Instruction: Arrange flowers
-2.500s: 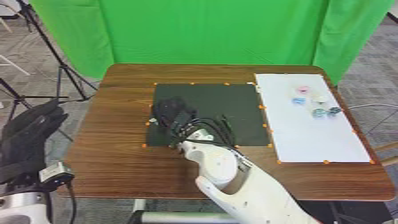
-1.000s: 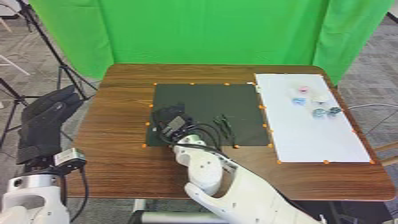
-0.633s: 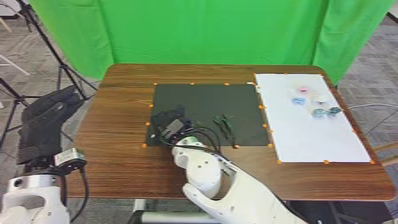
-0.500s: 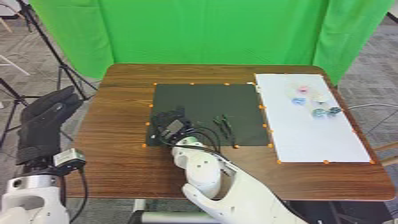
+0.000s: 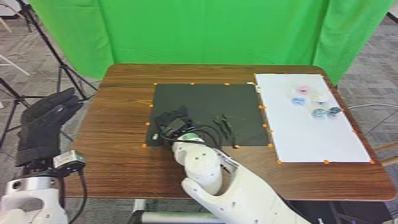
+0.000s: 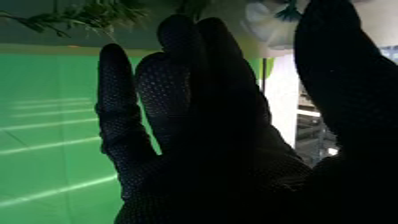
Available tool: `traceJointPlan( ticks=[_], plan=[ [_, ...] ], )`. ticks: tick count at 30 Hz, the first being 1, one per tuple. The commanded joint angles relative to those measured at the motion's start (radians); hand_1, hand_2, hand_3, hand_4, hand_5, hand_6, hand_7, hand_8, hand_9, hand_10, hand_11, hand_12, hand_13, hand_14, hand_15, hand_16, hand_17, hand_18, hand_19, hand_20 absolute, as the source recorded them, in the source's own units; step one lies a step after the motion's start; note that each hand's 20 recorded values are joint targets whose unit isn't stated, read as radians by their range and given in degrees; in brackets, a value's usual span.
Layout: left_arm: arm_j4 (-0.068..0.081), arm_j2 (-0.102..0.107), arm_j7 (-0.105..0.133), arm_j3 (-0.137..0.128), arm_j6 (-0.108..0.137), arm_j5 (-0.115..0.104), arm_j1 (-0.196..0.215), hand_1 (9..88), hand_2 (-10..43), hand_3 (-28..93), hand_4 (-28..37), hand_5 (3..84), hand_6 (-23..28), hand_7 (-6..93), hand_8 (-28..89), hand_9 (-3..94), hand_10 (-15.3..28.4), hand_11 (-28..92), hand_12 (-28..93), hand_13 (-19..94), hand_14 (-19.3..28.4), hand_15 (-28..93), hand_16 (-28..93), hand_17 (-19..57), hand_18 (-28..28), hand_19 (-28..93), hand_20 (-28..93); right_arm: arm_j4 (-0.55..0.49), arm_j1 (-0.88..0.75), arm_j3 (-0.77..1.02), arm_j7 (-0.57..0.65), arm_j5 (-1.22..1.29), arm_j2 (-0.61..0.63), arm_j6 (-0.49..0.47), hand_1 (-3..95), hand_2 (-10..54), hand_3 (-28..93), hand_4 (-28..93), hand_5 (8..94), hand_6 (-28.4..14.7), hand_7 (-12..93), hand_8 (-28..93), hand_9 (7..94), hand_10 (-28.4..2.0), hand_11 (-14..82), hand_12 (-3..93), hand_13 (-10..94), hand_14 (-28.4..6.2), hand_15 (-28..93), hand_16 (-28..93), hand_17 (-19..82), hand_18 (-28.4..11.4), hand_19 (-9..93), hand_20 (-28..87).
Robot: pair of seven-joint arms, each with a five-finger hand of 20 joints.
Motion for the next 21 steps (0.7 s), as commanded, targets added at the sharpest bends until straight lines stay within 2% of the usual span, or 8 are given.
traceJointPlan(
  ticks=[1,2,3,6,8,16,20,21],
  plan=[
    [-0.015,-0.006,0.004,-0.022,-0.003,0.007,0.041,29.7,0.6,81,-14.2,41.3,11.3,23.6,-13,32.1,18.9,44,10,20,23.8,65,-16,-12.0,20.4,55,9,-0.010,0.046,-0.026,0.030,0.012,0.008,-0.017,38.0,-9.5,84,-28,57.9,-15.8,16,-10,48.4,-25.6,48.4,23.1,53,-17.2,89,17,15,-28.4,73,16],
    [-0.018,-0.012,-0.005,-0.026,-0.005,0.015,0.046,29.7,0.6,81,-14.1,41.3,11.3,23.6,-13,32.1,18.9,44,10,20,23.8,65,-16,-12.0,20.4,55,9,-0.011,0.048,-0.029,0.030,0.005,0.008,-0.010,38.3,-9.5,84,-28,57.1,-16.2,16,-10,47.3,-25.9,48.9,23.3,52,-17.4,89,17,15,-28.4,73,16],
    [-0.015,-0.008,0.001,-0.022,-0.005,0.013,0.041,29.8,0.5,81,-13.9,41.3,11.3,23.6,-13,32.1,18.9,44,10,20,23.8,65,-16,-11.9,20.4,55,9,-0.013,0.072,-0.054,0.046,0.025,0.022,0.008,38.5,-9.5,84,-28,56.5,-16.6,16,-10,46.2,-26.3,49.4,23.4,52,-17.5,89,17,15,-28.4,73,17],
    [-0.014,-0.008,-0.007,-0.017,-0.012,0.015,0.038,30.0,0.3,81,-13.6,41.2,11.2,23.7,-13,32.1,18.9,44,10,20,23.6,65,-16,-12.0,20.3,54,9,-0.010,0.107,-0.095,0.070,0.035,0.038,0.066,39.1,-9.5,84,-28,54.1,-18.1,16,-9,42.6,-27.6,51.1,23.7,49,-18.3,91,17,14,-28.4,73,18],
    [-0.012,-0.008,-0.015,-0.012,-0.020,0.020,0.033,30.1,0.4,81,-13.4,41.2,11.2,23.7,-13,32.1,18.9,44,10,20,23.6,65,-16,-12.0,20.2,54,9,-0.005,0.124,-0.117,0.088,0.042,0.045,0.101,39.2,-9.5,84,-28,52.3,-19.3,16,-9,39.6,-28.2,52.3,23.7,47,-19.9,92,16,14,-28.4,72,19],
    [-0.017,-0.005,-0.014,-0.021,-0.019,0.019,0.045,30.3,0.7,80,-12.5,41.2,11.2,23.8,-13,32.1,18.8,44,10,20,23.5,65,-16,-11.9,20.1,54,9,-0.008,0.127,-0.111,0.094,0.050,0.045,0.066,40.7,-9.5,85,-28,45.8,-22.8,14,-8,32.6,-28.4,51.4,24.6,41,-23.2,93,16,13,-28.4,73,20],
    [-0.012,-0.002,-0.011,-0.009,-0.020,0.016,0.032,30.4,0.7,80,-12.3,41.1,11.1,24.0,-13,32.2,18.8,44,10,20,23.5,65,-16,-11.9,20.0,54,9,-0.001,0.133,-0.118,0.099,0.055,0.046,0.081,41.6,-9.5,86,-28,44.0,-23.7,13,-8,31.3,-28.4,50.8,25.6,40,-23.7,93,15,13,-28.4,72,21],
    [-0.011,-0.007,-0.020,-0.009,-0.026,0.024,0.028,30.4,0.7,80,-12.3,41.2,11.1,23.9,-13,32.2,18.8,44,10,20,23.5,65,-16,-11.9,20.0,54,9,-0.001,0.127,-0.114,0.097,0.052,0.044,0.081,41.8,-9.5,86,-28,44.2,-23.6,13,-8,31.3,-28.4,50.7,25.7,40,-23.6,93,15,13,-28.4,72,21]
  ],
)
